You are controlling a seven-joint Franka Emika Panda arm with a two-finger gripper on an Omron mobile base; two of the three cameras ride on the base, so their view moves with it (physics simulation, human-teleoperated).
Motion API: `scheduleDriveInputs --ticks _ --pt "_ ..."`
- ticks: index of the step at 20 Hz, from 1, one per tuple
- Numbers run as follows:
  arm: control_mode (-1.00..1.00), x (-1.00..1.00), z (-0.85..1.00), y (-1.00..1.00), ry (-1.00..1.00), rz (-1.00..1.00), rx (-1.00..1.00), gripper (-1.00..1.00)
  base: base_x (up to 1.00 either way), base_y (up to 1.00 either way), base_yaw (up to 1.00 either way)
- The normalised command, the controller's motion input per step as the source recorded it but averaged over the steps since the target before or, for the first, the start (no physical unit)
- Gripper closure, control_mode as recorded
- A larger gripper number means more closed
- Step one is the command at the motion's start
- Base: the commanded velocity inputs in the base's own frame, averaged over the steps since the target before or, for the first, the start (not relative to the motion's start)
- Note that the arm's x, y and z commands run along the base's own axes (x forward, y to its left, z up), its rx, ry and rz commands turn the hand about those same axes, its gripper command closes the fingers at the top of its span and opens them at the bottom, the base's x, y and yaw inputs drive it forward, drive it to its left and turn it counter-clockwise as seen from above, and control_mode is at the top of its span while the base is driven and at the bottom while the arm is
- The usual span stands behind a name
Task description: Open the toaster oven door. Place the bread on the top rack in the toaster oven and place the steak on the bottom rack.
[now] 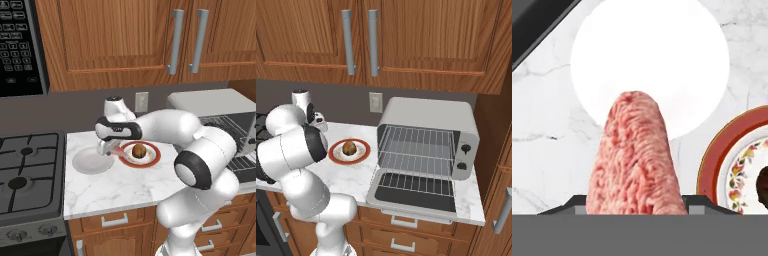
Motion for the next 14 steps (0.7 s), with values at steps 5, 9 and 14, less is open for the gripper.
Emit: scheduleDriveInputs --ticks 5,9,14 --pt "-1.0 -0.29 0.48 -0.6 0.03 0.0 0.01 1.0 0.0 0.0 0.0" --pt "-1.0 -0.58 0.29 -0.78 0.0 0.0 0.02 1.0 0.0 0.0 0.0" --pt "-1.0 -0.46 0.0 -0.71 0.0 0.0 0.0 1.0 0.0 0.0 0.0"
